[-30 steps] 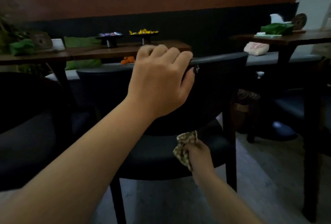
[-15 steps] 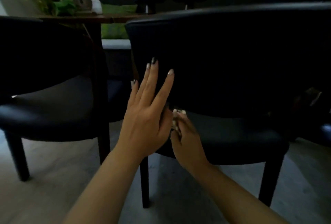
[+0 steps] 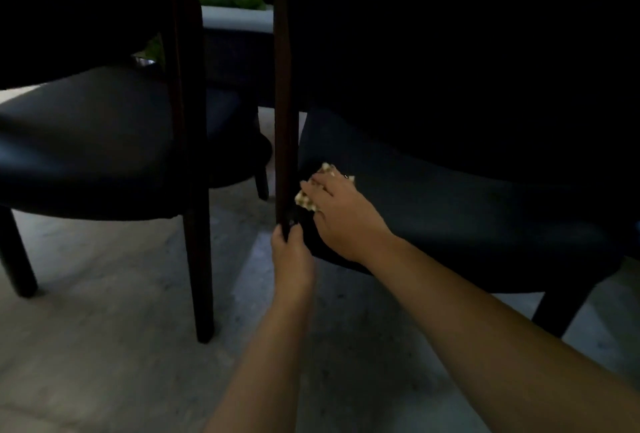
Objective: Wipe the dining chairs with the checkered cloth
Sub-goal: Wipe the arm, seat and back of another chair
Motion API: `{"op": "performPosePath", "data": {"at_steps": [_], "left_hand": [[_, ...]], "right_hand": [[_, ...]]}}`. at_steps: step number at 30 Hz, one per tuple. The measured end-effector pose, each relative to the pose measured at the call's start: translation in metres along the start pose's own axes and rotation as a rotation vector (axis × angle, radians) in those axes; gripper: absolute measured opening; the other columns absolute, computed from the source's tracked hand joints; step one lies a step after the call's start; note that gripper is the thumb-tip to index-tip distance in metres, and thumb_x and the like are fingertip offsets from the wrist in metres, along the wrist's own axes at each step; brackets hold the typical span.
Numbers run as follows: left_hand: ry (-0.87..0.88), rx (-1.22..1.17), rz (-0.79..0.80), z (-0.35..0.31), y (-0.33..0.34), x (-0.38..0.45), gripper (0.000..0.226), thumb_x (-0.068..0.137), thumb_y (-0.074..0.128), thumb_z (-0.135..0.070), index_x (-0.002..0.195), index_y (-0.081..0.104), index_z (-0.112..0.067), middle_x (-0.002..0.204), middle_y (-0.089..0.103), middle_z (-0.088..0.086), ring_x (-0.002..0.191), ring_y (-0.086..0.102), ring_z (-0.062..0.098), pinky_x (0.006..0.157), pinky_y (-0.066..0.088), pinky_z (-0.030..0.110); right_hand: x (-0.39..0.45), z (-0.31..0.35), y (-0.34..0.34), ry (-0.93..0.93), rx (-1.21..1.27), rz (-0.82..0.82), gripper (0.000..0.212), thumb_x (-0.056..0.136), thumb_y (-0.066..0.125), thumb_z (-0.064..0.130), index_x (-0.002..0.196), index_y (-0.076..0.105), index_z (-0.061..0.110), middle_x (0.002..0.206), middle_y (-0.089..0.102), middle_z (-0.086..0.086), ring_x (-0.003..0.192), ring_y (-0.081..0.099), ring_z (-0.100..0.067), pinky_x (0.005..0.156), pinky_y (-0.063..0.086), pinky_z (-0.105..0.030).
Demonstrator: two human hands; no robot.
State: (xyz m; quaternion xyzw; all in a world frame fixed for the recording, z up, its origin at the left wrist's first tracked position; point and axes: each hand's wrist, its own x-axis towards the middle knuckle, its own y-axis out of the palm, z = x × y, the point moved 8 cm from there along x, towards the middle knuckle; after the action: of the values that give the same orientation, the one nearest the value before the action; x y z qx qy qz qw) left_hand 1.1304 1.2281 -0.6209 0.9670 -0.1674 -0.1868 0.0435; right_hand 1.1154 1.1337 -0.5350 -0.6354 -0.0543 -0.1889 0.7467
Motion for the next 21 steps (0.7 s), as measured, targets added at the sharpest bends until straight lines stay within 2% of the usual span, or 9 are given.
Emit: {"op": "performPosePath", "data": {"at_steps": [4, 8, 12, 15, 17, 21], "left_hand": [[-0.081, -0.097, 0.034, 0.013, 0.012, -0.003, 0.051, 0.102, 0.036, -0.041, 0.150, 0.019, -0.041, 0.142, 0.047, -0.001, 0.117, 0.055, 0.026, 0.091, 0.052, 0.050], [-0.112, -0.132, 0.148, 0.022, 0.023, -0.007, 0.073, 0.100, 0.045, -0.037, 0.147, -0.008, -0.053, 0.122, 0.054, -0.003, 0.100, 0.065, 0.026, 0.075, 0.058, 0.046], [-0.151, -0.166, 0.200, 0.025, 0.022, -0.005, 0.096, 0.089, 0.060, -0.019, 0.145, -0.008, -0.056, 0.129, 0.056, 0.008, 0.103, 0.065, 0.030, 0.081, 0.057, 0.052], [-0.149, -0.169, 0.264, 0.024, 0.021, -0.006, 0.097, 0.088, 0.061, -0.011, 0.144, -0.001, -0.059, 0.131, 0.057, 0.007, 0.107, 0.064, 0.029, 0.088, 0.053, 0.054], [-0.125, -0.136, 0.301, 0.022, 0.019, -0.009, 0.099, 0.087, 0.060, -0.005, 0.144, 0.001, -0.060, 0.137, 0.054, 0.005, 0.110, 0.063, 0.029, 0.093, 0.050, 0.055], [-0.101, -0.095, 0.300, 0.027, 0.017, -0.004, 0.108, 0.083, 0.059, 0.005, 0.143, -0.001, -0.061, 0.140, 0.050, 0.005, 0.105, 0.066, 0.023, 0.092, 0.052, 0.050]], "right_hand": [[-0.003, 0.005, 0.015, -0.092, -0.227, 0.122, 0.049, 0.099, 0.034, 0.018, 0.147, 0.031, 0.007, 0.155, 0.024, -0.008, 0.143, 0.015, -0.025, 0.118, 0.013, -0.039], [-0.024, 0.002, 0.000, -0.047, -0.137, 0.008, 0.052, 0.092, 0.049, 0.008, 0.142, 0.038, 0.001, 0.146, 0.039, -0.015, 0.135, 0.032, -0.033, 0.112, 0.030, -0.042], [-0.052, -0.025, -0.021, 0.017, -0.087, -0.047, 0.053, 0.085, 0.054, -0.001, 0.137, 0.047, 0.004, 0.142, 0.046, -0.011, 0.132, 0.039, -0.031, 0.106, 0.040, -0.045], [-0.087, -0.064, -0.056, 0.123, -0.057, -0.224, 0.048, 0.068, 0.056, -0.015, 0.114, 0.065, -0.006, 0.119, 0.063, -0.022, 0.112, 0.059, -0.039, 0.097, 0.047, -0.052], [-0.108, -0.086, -0.070, 0.216, -0.071, -0.291, 0.046, 0.067, 0.053, -0.018, 0.110, 0.067, -0.008, 0.115, 0.065, -0.023, 0.110, 0.060, -0.041, 0.101, 0.041, -0.046], [-0.104, -0.092, -0.077, 0.419, 0.059, -0.410, 0.047, 0.075, 0.050, -0.015, 0.119, 0.062, -0.006, 0.126, 0.059, -0.022, 0.127, 0.047, -0.039, 0.111, 0.025, -0.032]]}}
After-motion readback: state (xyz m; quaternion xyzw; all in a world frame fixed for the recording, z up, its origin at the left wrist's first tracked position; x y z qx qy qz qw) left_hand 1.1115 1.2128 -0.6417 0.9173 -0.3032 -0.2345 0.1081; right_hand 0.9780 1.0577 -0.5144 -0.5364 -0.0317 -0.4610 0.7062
